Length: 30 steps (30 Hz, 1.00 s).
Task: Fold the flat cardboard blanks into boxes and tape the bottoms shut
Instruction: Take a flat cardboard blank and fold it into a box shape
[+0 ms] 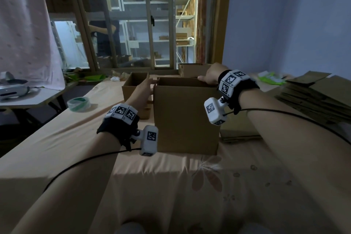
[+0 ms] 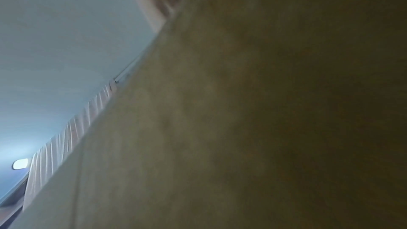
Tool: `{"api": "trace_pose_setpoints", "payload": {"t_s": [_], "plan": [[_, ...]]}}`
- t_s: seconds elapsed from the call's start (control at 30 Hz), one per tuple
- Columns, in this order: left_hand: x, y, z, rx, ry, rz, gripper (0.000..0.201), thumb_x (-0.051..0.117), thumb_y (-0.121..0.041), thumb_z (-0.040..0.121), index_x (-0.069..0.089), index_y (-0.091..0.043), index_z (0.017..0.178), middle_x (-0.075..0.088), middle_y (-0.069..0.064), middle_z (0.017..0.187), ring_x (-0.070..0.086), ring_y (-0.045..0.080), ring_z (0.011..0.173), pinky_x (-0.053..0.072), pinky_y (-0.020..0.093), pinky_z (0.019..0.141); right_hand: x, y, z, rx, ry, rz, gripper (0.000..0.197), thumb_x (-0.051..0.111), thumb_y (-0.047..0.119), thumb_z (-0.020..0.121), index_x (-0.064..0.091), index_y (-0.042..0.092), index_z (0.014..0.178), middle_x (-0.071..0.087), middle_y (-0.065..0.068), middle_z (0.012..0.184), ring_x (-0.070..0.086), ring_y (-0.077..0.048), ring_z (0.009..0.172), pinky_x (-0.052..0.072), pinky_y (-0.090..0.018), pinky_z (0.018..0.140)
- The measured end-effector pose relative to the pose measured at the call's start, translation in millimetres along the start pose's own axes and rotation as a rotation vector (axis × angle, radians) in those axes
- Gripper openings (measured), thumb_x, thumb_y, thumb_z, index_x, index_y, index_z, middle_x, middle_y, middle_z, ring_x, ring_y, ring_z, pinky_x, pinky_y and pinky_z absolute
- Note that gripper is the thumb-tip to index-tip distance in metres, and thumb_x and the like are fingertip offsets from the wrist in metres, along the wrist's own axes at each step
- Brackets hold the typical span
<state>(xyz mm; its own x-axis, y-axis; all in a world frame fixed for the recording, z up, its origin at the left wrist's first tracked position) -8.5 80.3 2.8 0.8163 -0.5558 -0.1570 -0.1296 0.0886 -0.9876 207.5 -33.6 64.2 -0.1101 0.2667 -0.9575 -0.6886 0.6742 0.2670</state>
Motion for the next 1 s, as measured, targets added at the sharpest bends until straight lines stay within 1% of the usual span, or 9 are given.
{"api": "trace_pose_setpoints", "payload": {"t_s": [0.07, 0.17, 0.3, 0.43, 0.53, 0.7, 0.8, 0.9, 1.0], "plan": [[2.8, 4.5, 1.6, -0.002, 0.08, 0.019, 0.05, 0.038, -0.052, 0.096, 0.043, -0.021, 0.134, 0.053, 0.015, 0.134, 0.049, 0.031, 0.125, 0.036, 0.053, 0.107, 2.4, -0.6, 2.4, -0.027, 0.019, 0.053, 0.057, 0.057, 0.053, 0.091, 0.064, 0.001, 0.116, 0.065, -0.014, 0.116, 0.061, -0.028, 0.104, 0.049, -0.034, 0.081], [2.8, 7.4, 5.4, 0.002, 0.11, 0.05, 0.041, 0.041, -0.052, 0.095, 0.038, -0.032, 0.13, 0.053, 0.006, 0.123, 0.052, 0.029, 0.117, 0.042, 0.054, 0.1, 2.2, -1.5, -1.6, -0.074, 0.058, 0.097, 0.057, 0.058, 0.051, 0.091, 0.064, 0.005, 0.123, 0.062, -0.011, 0.126, 0.059, -0.027, 0.112, 0.05, -0.032, 0.087], [4.7, 2.8, 10.8, 0.043, 0.059, -0.033, 0.02, 0.041, -0.032, 0.1, 0.043, -0.022, 0.117, 0.053, 0.005, 0.109, 0.054, 0.018, 0.094, 0.046, 0.037, 0.081, -0.2, 10.4, -19.5, -0.219, 0.114, 0.152, 0.053, 0.053, 0.051, 0.094, 0.059, 0.013, 0.132, 0.057, -0.005, 0.135, 0.054, -0.022, 0.119, 0.041, -0.028, 0.083], [4.0, 1.8, 15.4, 0.088, -0.016, -0.002, 0.02, 0.043, -0.026, 0.098, 0.042, -0.022, 0.118, 0.054, 0.009, 0.114, 0.055, 0.022, 0.1, 0.045, 0.029, 0.067, -4.3, 20.4, -32.8, -0.303, 0.112, 0.096, 0.054, 0.049, 0.053, 0.095, 0.054, 0.018, 0.136, 0.05, -0.004, 0.142, 0.046, -0.022, 0.129, 0.037, -0.031, 0.098], [5.6, 1.1, 18.1, 0.105, -0.022, 0.022, 0.025, 0.044, -0.028, 0.097, 0.039, -0.023, 0.122, 0.051, 0.012, 0.122, 0.055, 0.026, 0.106, 0.045, 0.028, 0.065, -27.5, 42.4, -51.8, -0.409, -0.099, 0.153, 0.048, 0.05, 0.051, 0.095, 0.057, 0.018, 0.13, 0.058, -0.004, 0.131, 0.054, -0.022, 0.119, 0.042, -0.036, 0.099], [6.9, -2.8, 17.5, 0.163, -0.053, 0.029, 0.025, 0.043, -0.026, 0.099, 0.041, -0.017, 0.121, 0.051, 0.013, 0.115, 0.055, 0.018, 0.09, 0.044, 0.026, 0.061, 4.4, 93.6, -89.1, -0.635, 0.141, 0.008, 0.038, 0.067, 0.042, 0.088, 0.066, 0.019, 0.119, 0.066, 0.003, 0.113, 0.061, -0.014, 0.1, 0.052, -0.035, 0.09], [4.2, -3.7, 16.0, 0.179, -0.054, 0.03, 0.025, 0.043, -0.024, 0.098, 0.041, -0.014, 0.121, 0.052, 0.013, 0.114, 0.056, 0.015, 0.085, 0.045, 0.025, 0.059, 17.9, 104.9, -91.3, -0.686, 0.117, 0.031, 0.031, 0.073, 0.02, 0.084, 0.068, 0.013, 0.114, 0.068, -0.003, 0.107, 0.063, -0.018, 0.097, 0.054, -0.038, 0.087], [11.9, -6.5, 12.5, 0.214, 0.02, 0.059, 0.03, 0.053, -0.02, 0.094, 0.044, -0.012, 0.122, 0.054, 0.017, 0.119, 0.059, 0.024, 0.096, 0.047, 0.025, 0.065, 20.3, 106.5, -90.3, -0.698, 0.123, 0.167, 0.018, 0.077, 0.01, 0.079, 0.072, 0.014, 0.096, 0.069, -0.004, 0.099, 0.064, -0.02, 0.094, 0.055, -0.042, 0.086], [25.5, -5.4, 10.8, 0.238, 0.098, 0.112, 0.034, 0.062, -0.018, 0.088, 0.048, -0.01, 0.118, 0.058, 0.013, 0.114, 0.059, 0.024, 0.102, 0.049, 0.026, 0.073, 19.1, 101.0, -88.4, -0.678, 0.127, 0.198, 0.011, 0.079, 0.013, 0.077, 0.075, 0.013, 0.087, 0.072, -0.005, 0.089, 0.065, -0.018, 0.087, 0.054, -0.035, 0.077]]}}
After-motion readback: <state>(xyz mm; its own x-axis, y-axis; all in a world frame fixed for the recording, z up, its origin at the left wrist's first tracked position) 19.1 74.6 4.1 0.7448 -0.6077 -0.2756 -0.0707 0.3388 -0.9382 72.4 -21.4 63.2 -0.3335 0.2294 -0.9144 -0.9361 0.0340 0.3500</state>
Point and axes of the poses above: each hand's wrist, its own z-axis towards the middle knuckle, its own x-axis out of the palm, y = z × x, the point moved 8 cm from there along z, towards the middle knuckle
